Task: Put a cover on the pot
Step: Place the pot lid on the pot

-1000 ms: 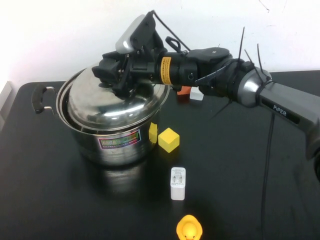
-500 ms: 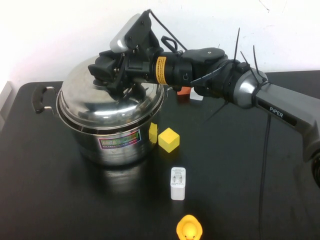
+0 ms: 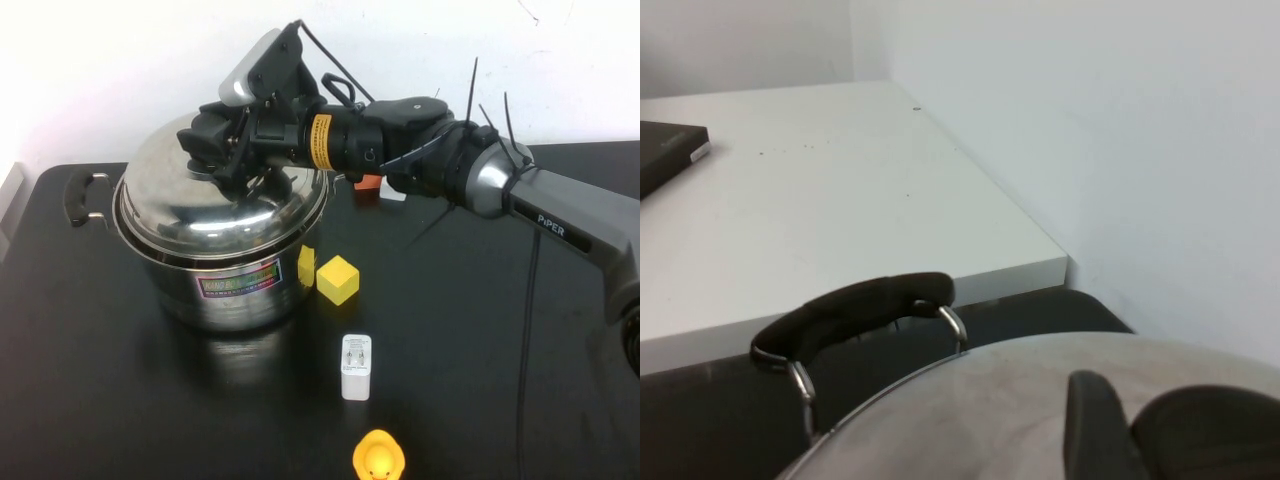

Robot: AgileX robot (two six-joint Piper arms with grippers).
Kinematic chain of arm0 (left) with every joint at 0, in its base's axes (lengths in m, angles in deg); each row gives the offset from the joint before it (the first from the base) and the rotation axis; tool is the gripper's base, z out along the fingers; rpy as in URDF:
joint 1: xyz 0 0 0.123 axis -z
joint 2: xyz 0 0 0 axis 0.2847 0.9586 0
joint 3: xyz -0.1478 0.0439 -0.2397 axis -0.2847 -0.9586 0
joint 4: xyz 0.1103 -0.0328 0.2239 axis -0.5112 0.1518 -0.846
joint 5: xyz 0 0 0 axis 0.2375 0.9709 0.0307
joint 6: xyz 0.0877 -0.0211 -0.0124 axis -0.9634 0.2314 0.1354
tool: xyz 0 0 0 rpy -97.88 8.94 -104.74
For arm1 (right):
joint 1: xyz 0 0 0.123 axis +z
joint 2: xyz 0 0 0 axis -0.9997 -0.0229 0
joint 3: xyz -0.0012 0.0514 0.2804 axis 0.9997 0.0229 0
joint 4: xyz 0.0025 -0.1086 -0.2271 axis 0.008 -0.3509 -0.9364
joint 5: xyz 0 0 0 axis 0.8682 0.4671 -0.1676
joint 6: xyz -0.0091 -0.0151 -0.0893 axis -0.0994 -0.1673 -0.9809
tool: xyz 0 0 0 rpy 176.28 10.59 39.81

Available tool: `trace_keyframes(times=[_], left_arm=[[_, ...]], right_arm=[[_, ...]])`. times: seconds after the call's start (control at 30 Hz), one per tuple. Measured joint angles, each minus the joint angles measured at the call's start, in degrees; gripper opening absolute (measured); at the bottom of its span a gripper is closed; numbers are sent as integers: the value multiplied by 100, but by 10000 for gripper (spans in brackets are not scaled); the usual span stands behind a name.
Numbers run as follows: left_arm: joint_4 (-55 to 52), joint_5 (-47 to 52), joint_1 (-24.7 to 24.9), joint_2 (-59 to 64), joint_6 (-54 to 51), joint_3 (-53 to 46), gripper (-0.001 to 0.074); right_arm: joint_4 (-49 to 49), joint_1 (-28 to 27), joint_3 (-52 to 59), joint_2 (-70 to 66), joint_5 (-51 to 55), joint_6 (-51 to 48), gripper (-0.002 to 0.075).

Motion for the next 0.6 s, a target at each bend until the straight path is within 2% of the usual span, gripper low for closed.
trace_keyframes(times=[0.6], left_arm=[[0, 0, 0, 0, 0, 0, -2]], right_arm=[[161, 40, -36, -187, -13, -25, 342]])
